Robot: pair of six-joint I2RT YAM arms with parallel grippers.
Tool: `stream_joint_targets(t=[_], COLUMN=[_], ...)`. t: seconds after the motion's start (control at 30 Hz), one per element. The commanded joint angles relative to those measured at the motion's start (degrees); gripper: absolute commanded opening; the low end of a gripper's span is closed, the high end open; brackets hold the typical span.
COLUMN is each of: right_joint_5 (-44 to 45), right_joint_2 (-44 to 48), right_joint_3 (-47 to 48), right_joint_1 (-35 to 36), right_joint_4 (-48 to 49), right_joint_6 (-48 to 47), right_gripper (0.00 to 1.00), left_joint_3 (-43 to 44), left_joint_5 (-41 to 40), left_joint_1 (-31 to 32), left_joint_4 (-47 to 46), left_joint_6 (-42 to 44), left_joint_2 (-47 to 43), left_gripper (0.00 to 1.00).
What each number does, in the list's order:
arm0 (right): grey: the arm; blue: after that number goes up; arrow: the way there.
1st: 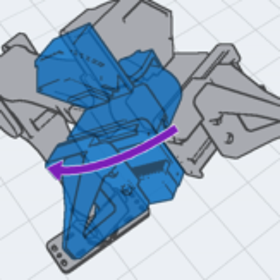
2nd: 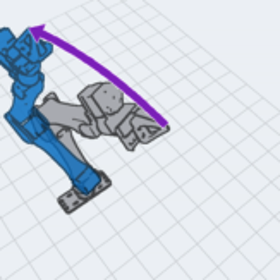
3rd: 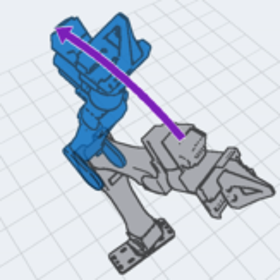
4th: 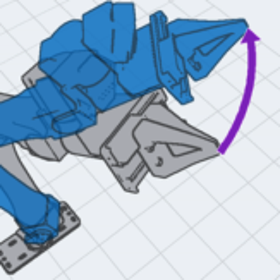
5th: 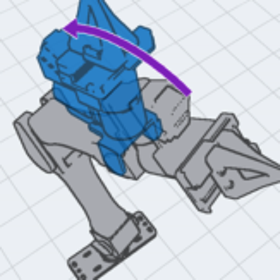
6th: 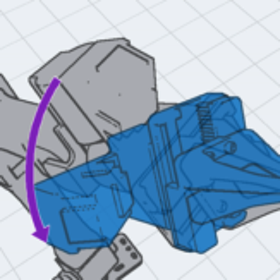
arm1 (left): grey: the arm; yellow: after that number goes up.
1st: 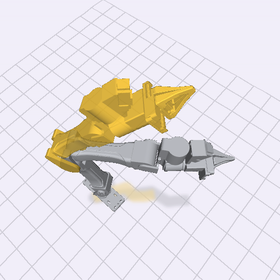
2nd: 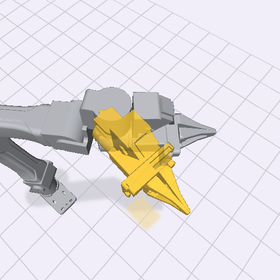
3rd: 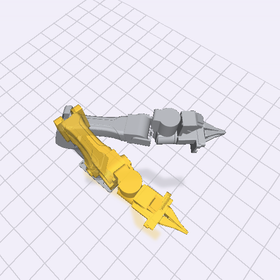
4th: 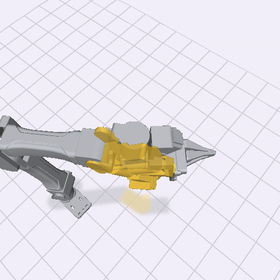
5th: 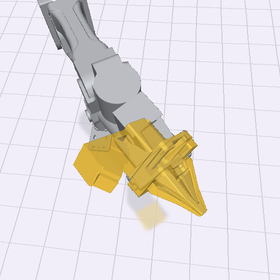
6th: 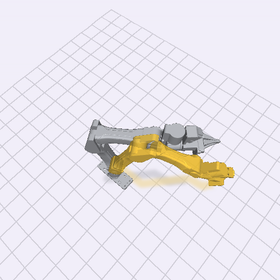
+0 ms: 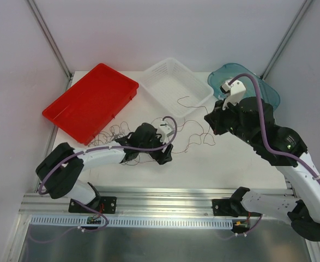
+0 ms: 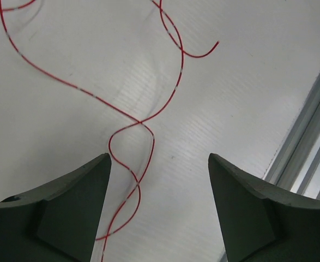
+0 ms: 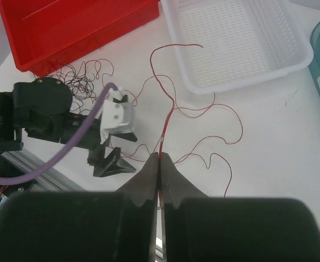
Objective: Untangle the cables
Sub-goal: Untie the cable.
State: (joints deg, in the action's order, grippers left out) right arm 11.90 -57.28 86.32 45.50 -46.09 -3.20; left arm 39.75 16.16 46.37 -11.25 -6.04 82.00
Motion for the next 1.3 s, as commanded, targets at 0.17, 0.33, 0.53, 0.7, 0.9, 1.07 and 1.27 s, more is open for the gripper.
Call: stream_joint_targets(t=[0.17,0.33,0.53,0.7,0.9,1.07,1.27], right_joint_5=[-4.78,-4.52,-3.82,-2.15,3.37,12.59,22.36], right_joint_2=[1.64,2.43,2.43,2.96,5.85,8.84,11.74], right_joint_3=[-0.89,-0.90,-0.37,-0.37,-2.30,-2.74,-2.04], right_joint_1=[-0.14,-0.14,-0.23,-0.23,-0.23,-0.67,-1.20], right_joint_4=[1.79,1.79,1.35,0.38,-2.51,-7.60,-13.59], right_joint_6=[2.76,2.76,2.68,2.15,0.66,-1.89,-3.30], right_gripper=[0.01,0.01,0.01,0.01,0.01,0.01,0.01], left_joint_3=[9.64,11.75,14.04,14.48,11.76,6.76,1.57], left_joint_5=[1.06,2.38,2.03,0.45,-2.36,-9.21,-11.41], left_joint_1=[3.02,4.34,5.48,5.75,5.75,4.88,-4.08], left_joint_4=[-1.94,-1.41,-0.36,0.69,2.89,3.25,5.44], left_joint_6=[16.76,20.28,20.46,20.02,17.30,12.65,2.63], left_joint_2=[9.75,13.53,17.58,16.97,7.76,-2.35,-9.13], left_gripper=[0.72,0.68,0.58,0.14,0.00,0.00,0.00])
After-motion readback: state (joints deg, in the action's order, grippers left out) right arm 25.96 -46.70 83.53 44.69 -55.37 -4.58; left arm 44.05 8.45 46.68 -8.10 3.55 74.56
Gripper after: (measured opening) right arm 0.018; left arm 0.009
